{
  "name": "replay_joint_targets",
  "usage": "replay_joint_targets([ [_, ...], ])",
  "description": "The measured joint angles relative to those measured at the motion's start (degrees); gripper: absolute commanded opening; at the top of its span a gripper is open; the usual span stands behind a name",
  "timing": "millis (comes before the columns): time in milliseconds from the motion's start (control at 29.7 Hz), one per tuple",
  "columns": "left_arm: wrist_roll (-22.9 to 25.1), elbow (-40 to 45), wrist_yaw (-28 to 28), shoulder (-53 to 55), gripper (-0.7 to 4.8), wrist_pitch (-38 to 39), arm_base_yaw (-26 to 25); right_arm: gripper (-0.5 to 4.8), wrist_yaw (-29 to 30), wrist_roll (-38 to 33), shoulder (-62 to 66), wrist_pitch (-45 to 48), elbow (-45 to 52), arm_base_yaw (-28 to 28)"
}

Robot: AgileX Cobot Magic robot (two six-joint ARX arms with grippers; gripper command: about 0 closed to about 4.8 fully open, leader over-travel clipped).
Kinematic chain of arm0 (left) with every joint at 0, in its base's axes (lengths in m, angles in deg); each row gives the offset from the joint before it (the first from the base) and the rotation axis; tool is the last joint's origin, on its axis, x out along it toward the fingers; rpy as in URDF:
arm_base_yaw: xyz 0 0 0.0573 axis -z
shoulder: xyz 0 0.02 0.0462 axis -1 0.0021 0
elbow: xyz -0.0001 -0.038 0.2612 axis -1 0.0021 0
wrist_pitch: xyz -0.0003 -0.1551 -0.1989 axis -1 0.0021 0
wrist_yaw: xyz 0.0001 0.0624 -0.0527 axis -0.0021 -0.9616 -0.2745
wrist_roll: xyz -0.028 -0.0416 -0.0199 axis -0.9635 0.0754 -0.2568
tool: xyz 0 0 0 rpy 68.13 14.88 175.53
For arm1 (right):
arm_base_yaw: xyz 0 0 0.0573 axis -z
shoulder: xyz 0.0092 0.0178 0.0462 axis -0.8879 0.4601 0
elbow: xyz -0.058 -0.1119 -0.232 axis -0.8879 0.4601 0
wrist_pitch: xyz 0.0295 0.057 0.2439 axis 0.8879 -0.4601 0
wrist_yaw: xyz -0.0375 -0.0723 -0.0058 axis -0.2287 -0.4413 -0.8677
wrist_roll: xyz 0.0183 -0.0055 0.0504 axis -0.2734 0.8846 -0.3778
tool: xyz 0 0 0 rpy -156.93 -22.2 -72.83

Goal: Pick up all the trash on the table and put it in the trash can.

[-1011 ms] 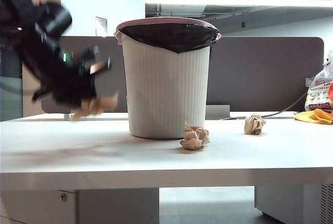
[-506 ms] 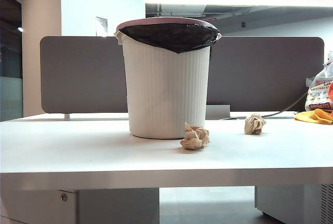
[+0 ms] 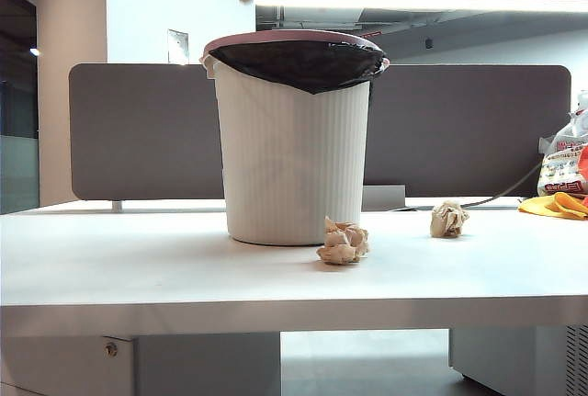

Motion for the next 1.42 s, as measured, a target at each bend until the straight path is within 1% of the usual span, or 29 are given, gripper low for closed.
replay_joint_targets([
  [34, 0.1, 0.0, -0.1, 0.7, 1.22, 0.1, 0.0, -0.09, 0.0, 0.0, 0.0, -0.2, 0.0, 0.0],
  [67, 0.0, 0.0, -0.1, 1.5, 2.25, 0.3, 0.0, -0.09, 0.0, 0.0, 0.1, -0.4, 0.0, 0.0],
  [101, 0.1, 0.0, -0.1, 2.0, 3.44, 0.5, 0.0, -0.09, 0.0, 0.0, 0.1, -0.5, 0.0, 0.0],
  [135, 0.1, 0.0, -0.1, 2.5, 4.79, 0.6, 0.0, -0.09, 0.0, 0.0, 0.1, -0.5, 0.0, 0.0],
  [270, 0.1, 0.0, -0.2, 3.3, 4.79, 1.7, 0.0, -0.09, 0.0, 0.0, 0.1, -0.7, 0.0, 0.0],
  [404, 0.2, 0.0, -0.1, 3.0, 4.79, 0.2, 0.1, -0.09, 0.0, 0.0, 0.2, -1.6, 0.0, 0.0],
  [573, 0.3, 0.0, 0.0, 1.9, 4.79, 0.2, 0.0, -0.09, 0.0, 0.0, 0.7, -1.7, 0.0, 0.0],
  [741, 0.3, 0.0, 3.5, -3.5, 4.79, 2.1, 0.1, -0.09, 0.0, 0.0, 0.6, -3.4, 0.0, 0.0],
  [809, 0.3, 0.0, 5.6, -6.8, 4.79, 4.9, 0.2, -0.09, -0.7, 0.0, 0.1, -5.4, 0.0, 0.0],
  [876, 0.2, -0.4, 8.5, -10.0, 4.79, 9.9, 0.4, -0.09, -1.8, 0.0, -0.7, -8.3, 0.0, 0.0],
  [944, -0.1, -0.6, 10.6, -12.6, 4.79, 15.8, 1.2, -0.09, -2.2, 0.0, -1.5, -12.3, 0.0, 0.0],
  [1011, 0.7, -0.6, 12.3, -14.2, 4.79, 22.5, 2.7, -0.09, -2.3, 0.1, -1.8, -16.0, 0.0, 0.0],
  [1112, 6.7, -0.4, 13.3, -14.8, 4.79, 33.4, 6.4, -0.09, -2.3, 0.2, -3.0, -20.1, 0.6, 0.0],
  [1180, 9.8, 0.2, 12.0, -14.6, 4.79, 37.7, 9.1, -0.09, -2.2, 0.2, -4.1, -20.9, 1.0, 0.0],
  [1281, 12.1, 3.0, 8.7, -14.5, 4.79, 38.6, 12.9, -0.09, -2.2, 0.2, -6.1, -20.1, 3.0, 0.0],
  [1348, 12.3, 7.4, 6.9, -14.6, 4.79, 36.2, 15.5, -0.09, -2.1, 0.2, -6.9, -19.8, 5.1, 0.0],
  [1415, 11.5, 11.9, 6.4, -14.4, 4.79, 33.7, 17.0, -0.09, -2.1, 0.2, -7.9, -20.0, 8.3, 0.0],
])
